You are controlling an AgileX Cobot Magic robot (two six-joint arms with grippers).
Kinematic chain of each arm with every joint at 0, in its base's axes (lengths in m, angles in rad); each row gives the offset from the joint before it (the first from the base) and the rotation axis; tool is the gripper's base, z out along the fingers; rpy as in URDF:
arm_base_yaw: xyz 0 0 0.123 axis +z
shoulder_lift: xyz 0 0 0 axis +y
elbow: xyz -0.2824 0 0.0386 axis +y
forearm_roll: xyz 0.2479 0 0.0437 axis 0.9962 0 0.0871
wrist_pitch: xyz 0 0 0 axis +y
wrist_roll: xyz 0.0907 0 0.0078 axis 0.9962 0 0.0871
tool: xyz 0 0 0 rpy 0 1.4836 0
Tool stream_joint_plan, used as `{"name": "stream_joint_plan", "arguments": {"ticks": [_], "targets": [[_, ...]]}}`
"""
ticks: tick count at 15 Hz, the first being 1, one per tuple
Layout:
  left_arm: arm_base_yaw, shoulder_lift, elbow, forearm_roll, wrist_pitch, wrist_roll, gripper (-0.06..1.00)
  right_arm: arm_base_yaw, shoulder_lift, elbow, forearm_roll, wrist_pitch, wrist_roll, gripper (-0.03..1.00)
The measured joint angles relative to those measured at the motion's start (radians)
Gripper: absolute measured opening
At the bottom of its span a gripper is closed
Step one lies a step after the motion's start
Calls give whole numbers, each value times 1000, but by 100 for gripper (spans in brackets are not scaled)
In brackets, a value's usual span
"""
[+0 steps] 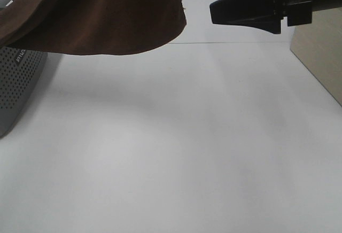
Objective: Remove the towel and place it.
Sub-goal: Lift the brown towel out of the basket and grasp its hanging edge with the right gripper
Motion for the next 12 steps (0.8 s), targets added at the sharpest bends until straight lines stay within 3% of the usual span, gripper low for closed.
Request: {"name": "stream_joint_plan", "arguments": {"ticks": [5, 12], "targets": [[-1, 0, 0, -56, -23, 35, 0, 14, 180, -174, 18, 33, 19, 75], [-1, 7, 0, -64, -95, 37, 0, 184, 247, -206, -11, 33, 17, 75]]}}
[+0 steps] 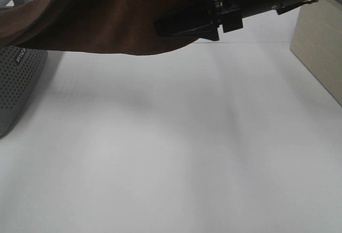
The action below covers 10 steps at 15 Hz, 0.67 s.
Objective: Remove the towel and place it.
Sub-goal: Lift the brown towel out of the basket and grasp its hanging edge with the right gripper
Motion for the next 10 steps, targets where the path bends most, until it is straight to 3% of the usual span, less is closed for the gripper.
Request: {"name": "stream_joint_plan", "arguments": {"ticks": [2, 7, 10], "targets": [[0, 6, 0, 13, 3, 0, 0, 15, 0, 0, -23, 0, 0, 73], [0, 18, 0, 80, 39, -40, 0, 15, 0, 0, -81, -32, 28, 39], [0, 18, 0, 108, 80, -54, 0, 14, 0, 0, -101, -40, 35, 34]]}}
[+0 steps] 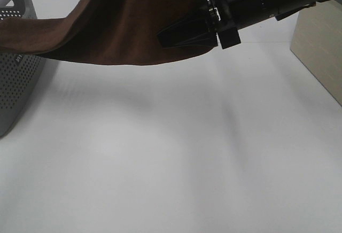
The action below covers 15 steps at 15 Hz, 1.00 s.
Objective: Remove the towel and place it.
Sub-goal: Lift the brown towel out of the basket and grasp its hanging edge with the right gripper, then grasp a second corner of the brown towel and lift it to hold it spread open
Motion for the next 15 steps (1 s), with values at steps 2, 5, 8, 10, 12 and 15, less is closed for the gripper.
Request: {"name": "stream_joint_plan", "arguments": {"ticks": [2, 5, 8, 10, 12, 15], "targets": [[0, 0, 0, 0, 16, 0, 0, 0, 0, -2, -7, 0, 9, 33], [0, 0, 0, 3, 19, 0, 0, 0, -4, -19, -53, -3, 38, 33], [0, 0, 0, 3, 21, -14, 0, -8, -7, -19, -100, -1, 46, 25], [0, 0, 0, 5, 27, -22, 0, -29, -7, -19, -99, 6, 53, 9], [0, 0, 0, 9, 45, -26, 0, -67, -7, -19, -91, 42, 66, 1], [0, 0, 0, 10, 53, -43, 0, -85, -7, -20, -30, 67, 69, 1]]}}
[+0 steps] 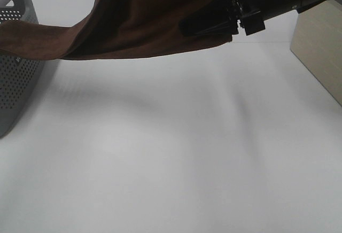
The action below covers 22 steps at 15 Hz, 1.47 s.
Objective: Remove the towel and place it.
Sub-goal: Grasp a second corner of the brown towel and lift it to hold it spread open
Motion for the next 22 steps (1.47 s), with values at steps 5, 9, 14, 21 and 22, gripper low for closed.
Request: {"name": "stream_joint_plan", "arguments": {"ticks": [5, 9, 14, 21, 22], "targets": [[0, 0, 0, 1, 0, -174, 0, 0, 0, -54, -71, -19, 246, 1], [4, 0, 0, 0, -54, -279, 0, 0, 0, -339, -483, 72, 760, 1], [128, 0, 0, -128, -220, -339, 0, 0, 1, -765, -854, 88, 1048, 1], [327, 70, 0, -441, -491, -250, 0, 0, 18, -977, -902, -152, 993, 1], [338, 89, 0, -450, -563, -240, 0, 0, 27, -977, -902, -230, 988, 1]]}}
